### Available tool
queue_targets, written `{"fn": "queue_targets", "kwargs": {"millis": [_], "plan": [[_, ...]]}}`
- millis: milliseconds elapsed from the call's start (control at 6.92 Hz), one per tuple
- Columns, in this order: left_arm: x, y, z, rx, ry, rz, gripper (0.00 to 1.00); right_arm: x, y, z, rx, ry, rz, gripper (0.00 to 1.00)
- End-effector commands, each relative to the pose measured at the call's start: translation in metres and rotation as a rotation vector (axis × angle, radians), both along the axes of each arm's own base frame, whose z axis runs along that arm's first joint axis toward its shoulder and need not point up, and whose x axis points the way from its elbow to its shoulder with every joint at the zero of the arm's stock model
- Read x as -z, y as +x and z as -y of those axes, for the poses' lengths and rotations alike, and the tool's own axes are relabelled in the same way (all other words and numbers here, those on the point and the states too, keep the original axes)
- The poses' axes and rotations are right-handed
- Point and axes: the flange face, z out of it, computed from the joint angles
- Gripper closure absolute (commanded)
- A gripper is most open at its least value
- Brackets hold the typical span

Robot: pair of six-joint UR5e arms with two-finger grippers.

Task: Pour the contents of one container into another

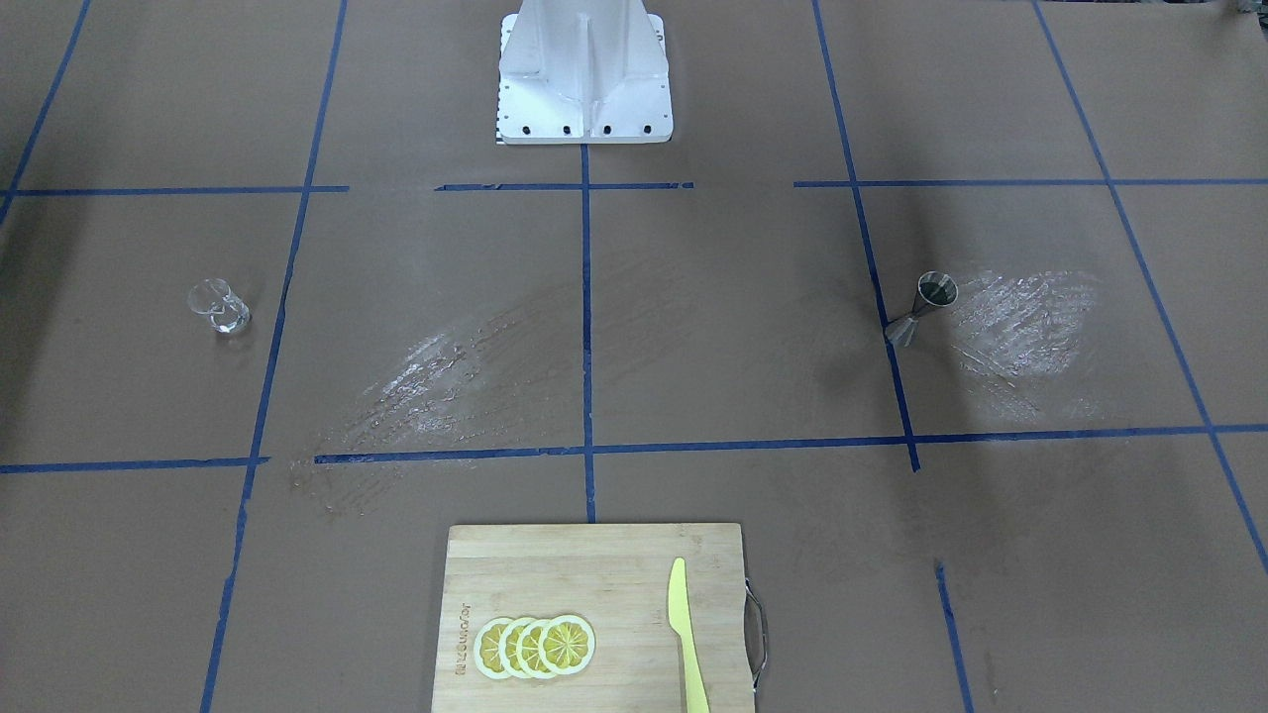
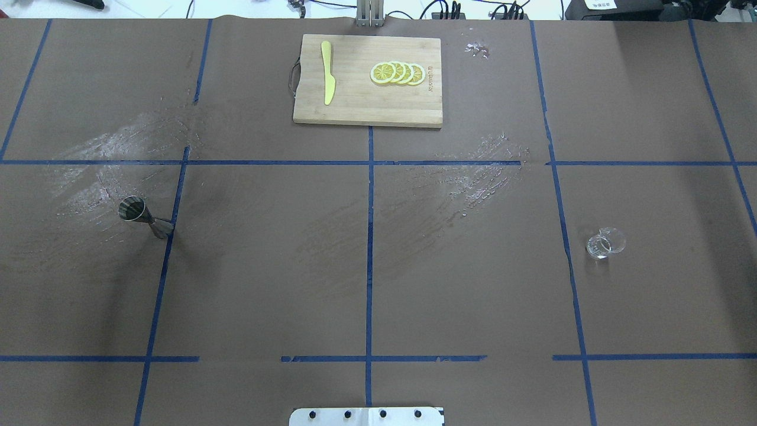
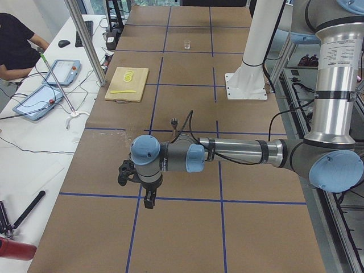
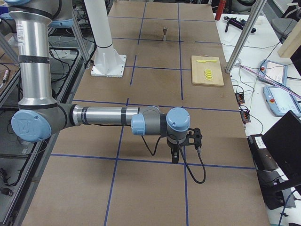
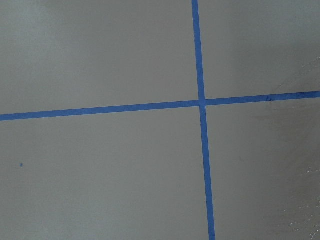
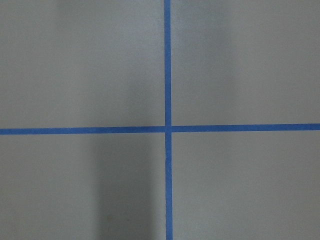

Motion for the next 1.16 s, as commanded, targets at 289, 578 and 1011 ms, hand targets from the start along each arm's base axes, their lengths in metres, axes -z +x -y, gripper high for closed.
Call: {"fn": "queue_targets", "kwargs": {"millis": [289, 578, 1011], "plan": [[0.003, 0.0, 0.0, 0.001, 0.005, 0.0, 0.0, -0.013, 0.0, -0.001, -0.019, -0.017, 0.007, 0.0], [0.002, 0.0, -0.001, 0.005, 0.0, 0.0, 0.0, -0.015, 0.0, -0.003, -0.018, -0.02, 0.008, 0.0], [0.013, 0.003, 0.002, 0.002, 0.023, -0.048, 0.0, -0.016, -0.001, -0.005, -0.018, -0.02, 0.008, 0.0]]}}
